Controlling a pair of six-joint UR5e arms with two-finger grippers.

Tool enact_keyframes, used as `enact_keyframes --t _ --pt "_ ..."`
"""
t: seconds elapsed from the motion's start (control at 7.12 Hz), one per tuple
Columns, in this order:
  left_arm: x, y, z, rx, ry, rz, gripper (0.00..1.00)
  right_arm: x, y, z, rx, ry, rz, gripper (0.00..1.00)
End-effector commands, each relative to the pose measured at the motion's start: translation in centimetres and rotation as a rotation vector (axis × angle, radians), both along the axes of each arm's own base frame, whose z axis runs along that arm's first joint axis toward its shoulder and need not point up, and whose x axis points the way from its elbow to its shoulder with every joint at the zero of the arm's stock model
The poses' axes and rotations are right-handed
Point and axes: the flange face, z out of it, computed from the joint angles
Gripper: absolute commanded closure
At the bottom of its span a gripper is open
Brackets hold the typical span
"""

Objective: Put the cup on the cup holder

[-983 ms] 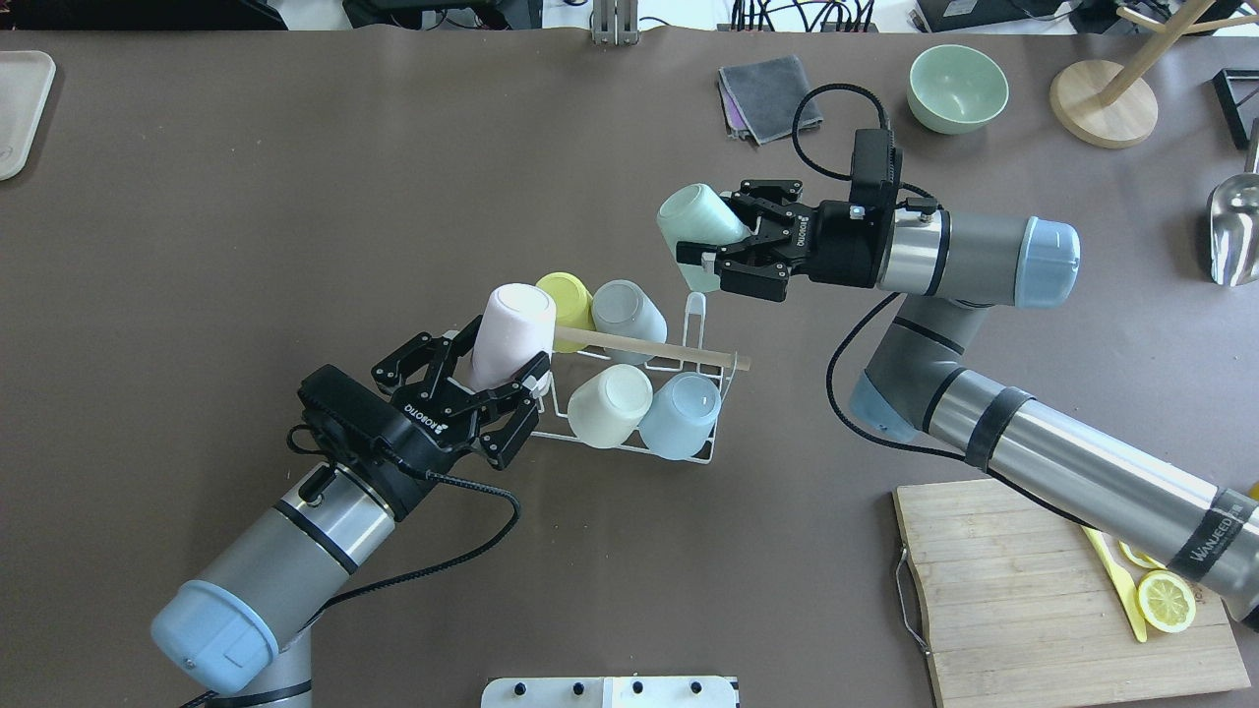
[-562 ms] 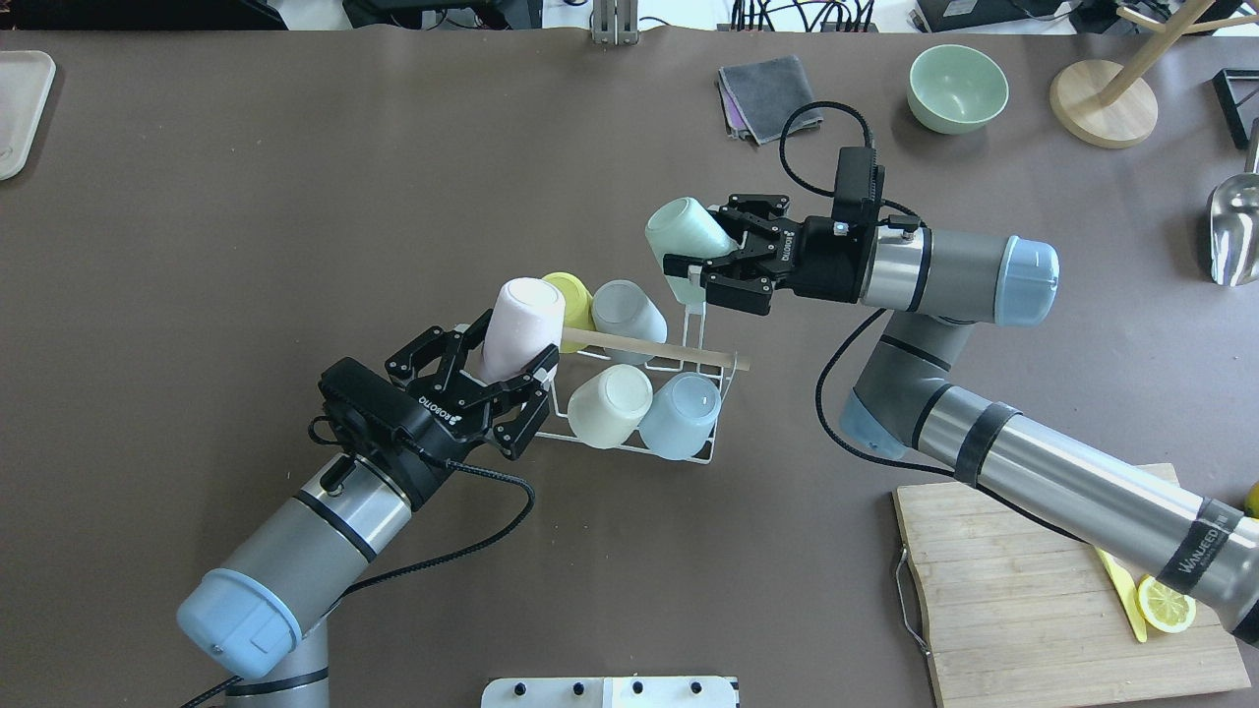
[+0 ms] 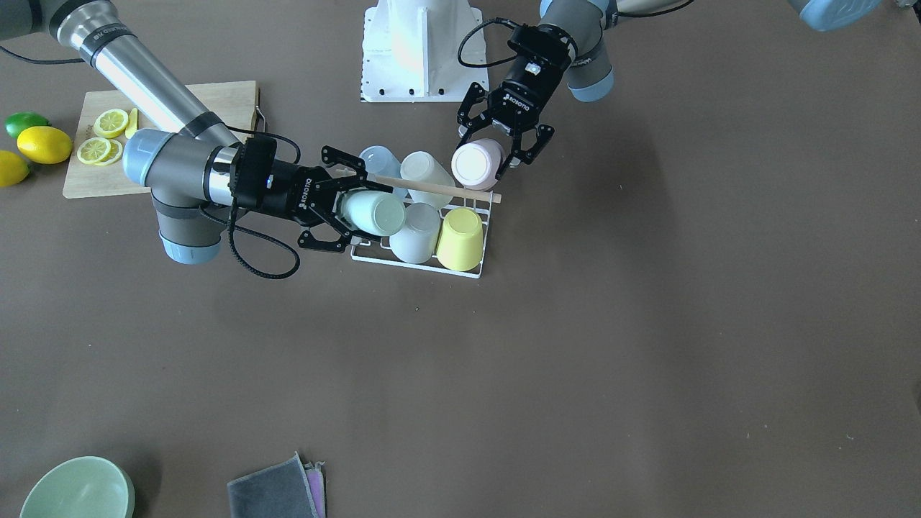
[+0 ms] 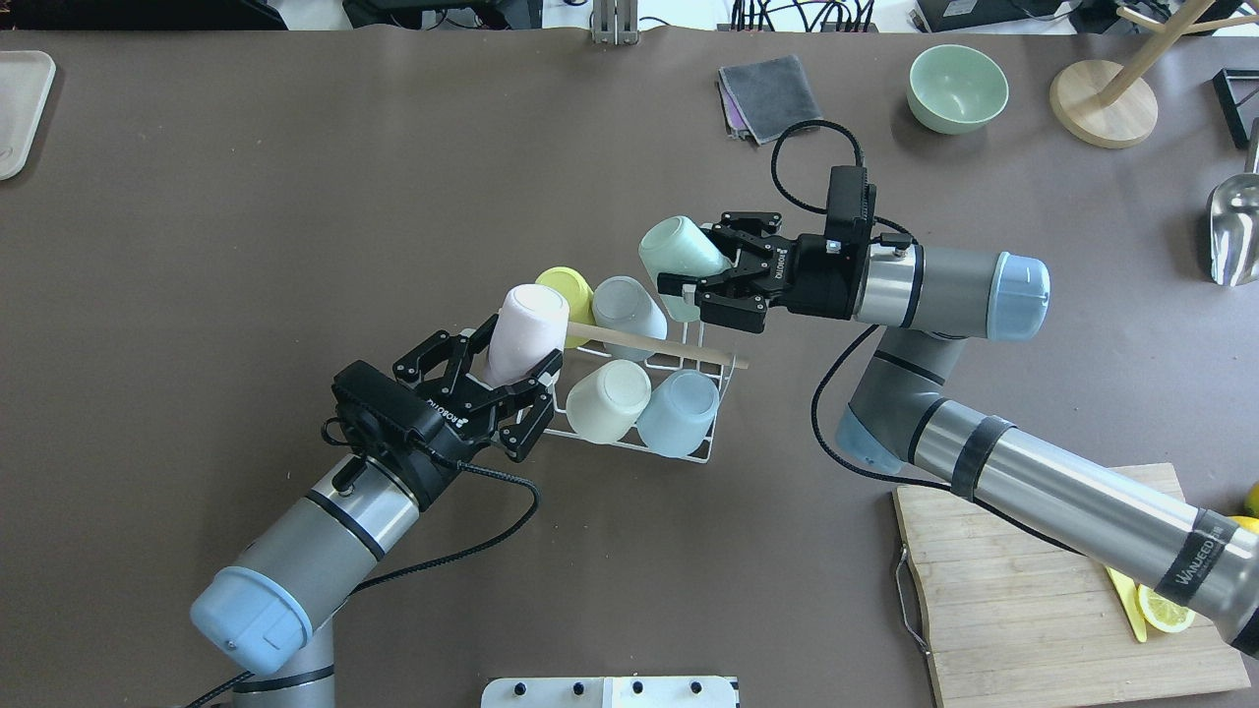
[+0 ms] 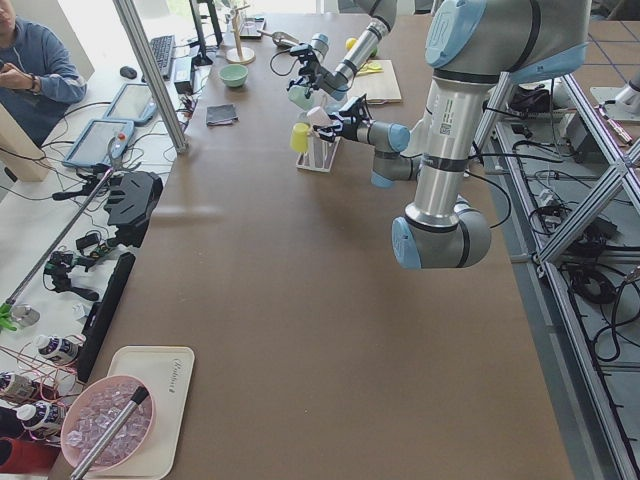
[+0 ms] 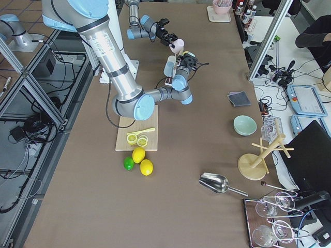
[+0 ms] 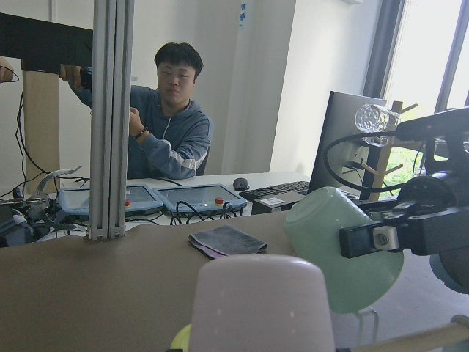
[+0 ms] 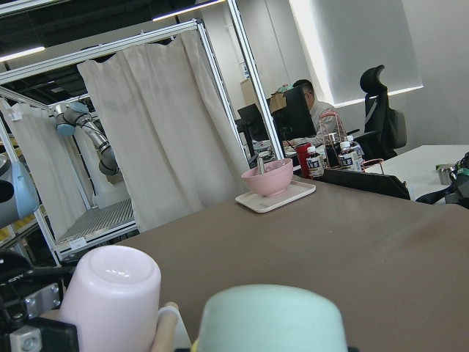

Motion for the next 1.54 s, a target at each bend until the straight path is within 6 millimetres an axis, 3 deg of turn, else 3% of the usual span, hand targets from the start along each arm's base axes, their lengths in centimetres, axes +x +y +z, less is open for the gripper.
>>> enact_keyframes --t 0.0,0.14,0.28,0.42,0.56,0.98,1.26,1.4 --pt "0.5 0.1 0.4 -0.002 -0.012 0.004 0.80 0.0 0.5 0.2 0.005 -0.003 -0.007 1.00" --pt "0.6 0.1 0.6 -0.003 -0.017 0.006 0.80 0.5 0.8 0.7 0.018 -0.018 -0.006 1.00" --pt "0.8 0.1 0.8 -0.004 -0.024 0.005 0.71 0.6 0.8 1.0 0.013 -0.017 -0.005 0.91" --pt "1.2 0.0 1.3 -0.004 -0.038 0.003 0.38 1.0 0.8 1.7 0.009 -0.012 -0.002 0.04" --pt "1.4 -0.1 1.5 -0.004 -0.051 0.001 0.02 1.1 0.6 1.7 0.005 -0.013 0.004 0.00" --pt "1.3 -0.1 1.5 -0.007 -0.049 0.000 0.02 3.8 -2.0 1.7 -0.005 -0.009 0.066 0.00" --pt "0.0 0.0 0.9 0.003 -0.023 0.024 0.02 8.6 -7.5 2.0 -0.072 0.069 0.179 0.00" --pt "-2.5 0.4 1.2 0.021 -0.042 0.084 0.02 10.2 -10.1 1.7 -0.132 0.130 0.225 0.00"
